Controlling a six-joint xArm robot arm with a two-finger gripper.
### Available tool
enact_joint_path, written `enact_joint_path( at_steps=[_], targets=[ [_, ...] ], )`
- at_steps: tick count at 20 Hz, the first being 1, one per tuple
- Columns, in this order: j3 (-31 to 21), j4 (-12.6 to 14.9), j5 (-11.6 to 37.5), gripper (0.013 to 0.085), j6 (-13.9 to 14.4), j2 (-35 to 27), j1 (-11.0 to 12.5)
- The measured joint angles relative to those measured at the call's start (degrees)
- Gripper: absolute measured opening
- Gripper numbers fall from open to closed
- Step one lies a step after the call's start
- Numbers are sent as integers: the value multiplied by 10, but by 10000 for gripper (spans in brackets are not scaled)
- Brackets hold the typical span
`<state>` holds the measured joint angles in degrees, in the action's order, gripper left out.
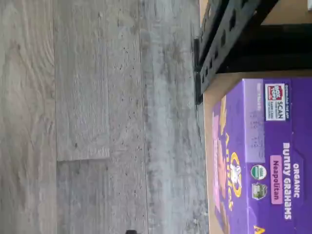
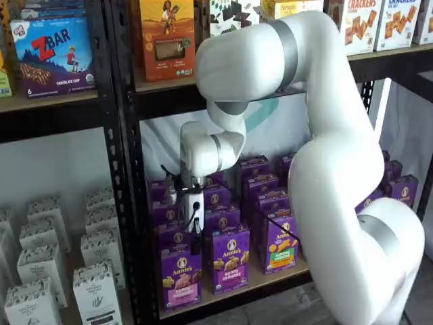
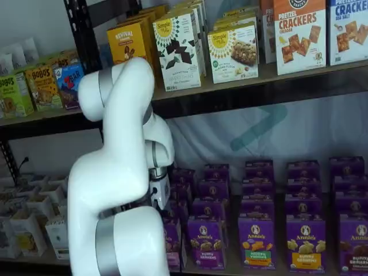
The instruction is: Pick up the purple box with a pink patch in the middle, on the bottom shelf, the first box from the left
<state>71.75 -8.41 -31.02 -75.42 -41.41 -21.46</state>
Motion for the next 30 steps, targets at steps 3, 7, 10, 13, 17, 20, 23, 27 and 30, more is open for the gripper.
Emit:
enact_joint_path(
  at_steps=[3,7,10,13,17,20,23,27,30],
  targets=[
    [-13,-34,42,850,-28,-2,-4],
    [-9,-48,46,850,-40,-8,-5],
    [-1,-53,47,850,-45,-17,-4],
    [9,-57,49,850,-49,-29,-4],
    [20,-65,58,850,-58,-45,-3],
    [31,-66,62,850,-61,-58,-1],
    [46,-68,64,850,-65,-73,1],
    [69,-63,62,850,-65,-94,6],
    [85,-58,59,850,-62,-108,8]
  ],
)
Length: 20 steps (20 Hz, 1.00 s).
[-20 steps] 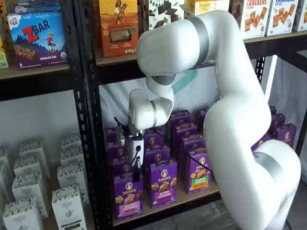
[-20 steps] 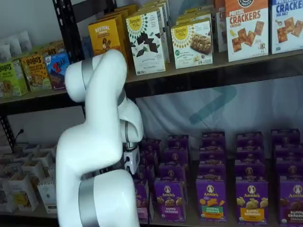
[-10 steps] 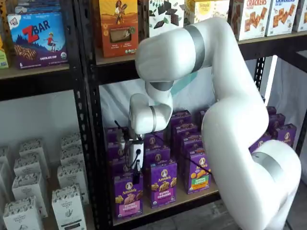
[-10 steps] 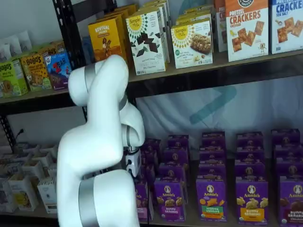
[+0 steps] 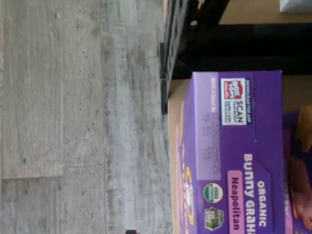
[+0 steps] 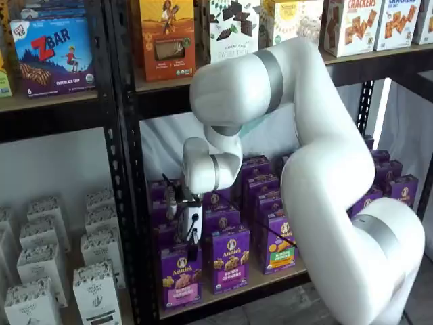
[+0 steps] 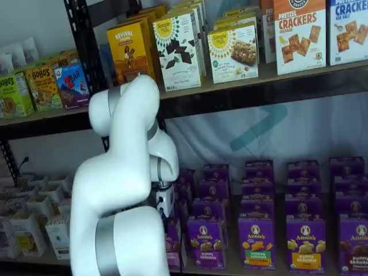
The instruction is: Pick up the purple box with a pink patch in the middle, on the bottom shelf, the first box from the left
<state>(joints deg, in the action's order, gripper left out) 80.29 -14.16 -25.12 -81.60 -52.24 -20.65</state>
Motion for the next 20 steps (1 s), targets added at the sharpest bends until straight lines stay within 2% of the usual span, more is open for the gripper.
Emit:
enact_joint_path(
  at_steps=[5,11,14,20],
  targets=[
    [21,23,-17,850,19,-16,2],
    [41,37,-34,850,33,-31,1],
    [44,42,-34,850,38,-35,1],
    [47,73,-33,850,66,-41,-1]
  ],
)
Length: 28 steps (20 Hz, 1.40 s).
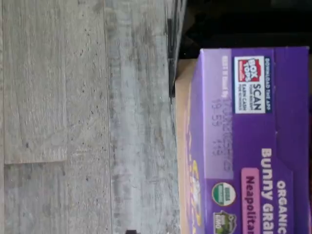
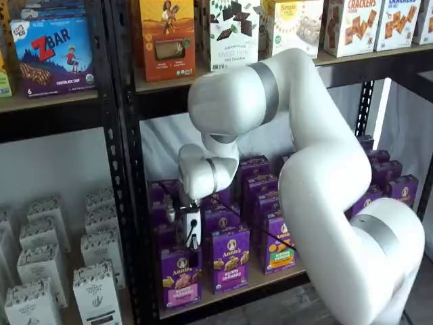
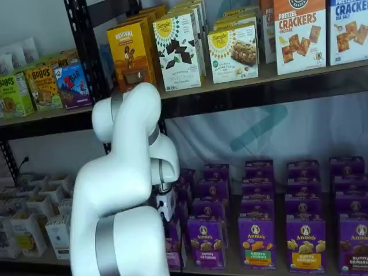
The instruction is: Pick up the purple box with a pink patch in the middle, on the bottom shelf, the first box from the left
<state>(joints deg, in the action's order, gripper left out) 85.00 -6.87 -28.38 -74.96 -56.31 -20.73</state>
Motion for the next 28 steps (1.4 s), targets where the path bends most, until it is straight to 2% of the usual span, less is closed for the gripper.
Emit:
enact_joint_path(
  at_steps=[17,19,20,21,24,25,28],
  targets=[
    [11,4,4,850,6,-16,-3],
    [15,5,1,770,7,-19,-3],
    [15,4,2,770,7,-20,-4],
    [17,3,3,730,6,-22,-4],
    [19,1,6,690,6,-25,-5],
    [21,1,8,650,6,-26,-6],
    [22,7,11,650,11,-28,-6]
  ],
)
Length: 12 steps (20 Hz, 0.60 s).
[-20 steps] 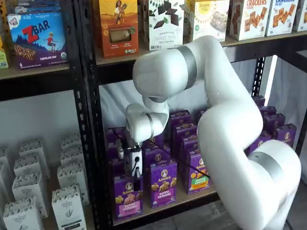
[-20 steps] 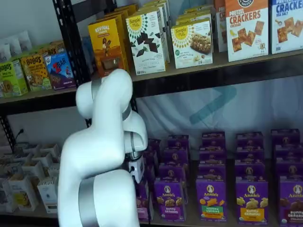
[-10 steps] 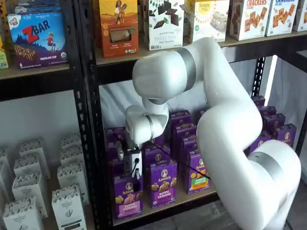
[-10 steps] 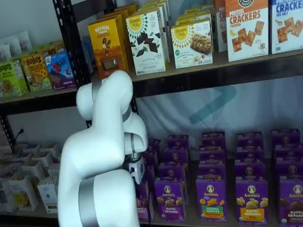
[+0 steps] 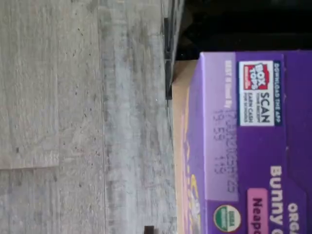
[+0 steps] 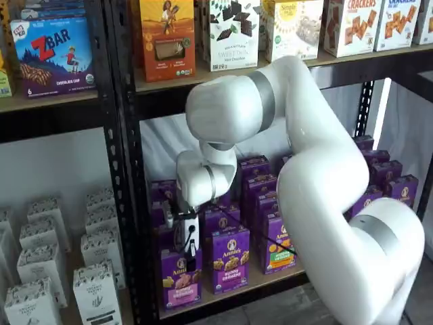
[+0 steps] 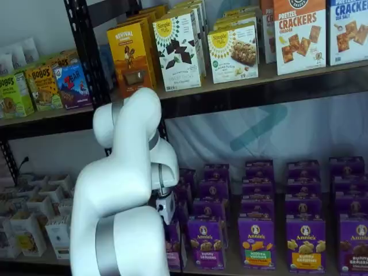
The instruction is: Pick up the purple box with a pink patch in the middle, on the bottom shelf, the first box from the left
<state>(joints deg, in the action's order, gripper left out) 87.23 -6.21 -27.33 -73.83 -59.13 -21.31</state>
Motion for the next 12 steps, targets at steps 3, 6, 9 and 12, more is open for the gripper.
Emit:
enact_joint_path(
  at_steps=[3,6,9,12],
  targets=[
    [3,1,-2,650,1,-2,0],
    [6,-1,-7,650,-1,-4,0],
    [7,-4,-9,570,-4,-5,1],
    [7,-4,-8,490,-4,-5,1]
  ],
)
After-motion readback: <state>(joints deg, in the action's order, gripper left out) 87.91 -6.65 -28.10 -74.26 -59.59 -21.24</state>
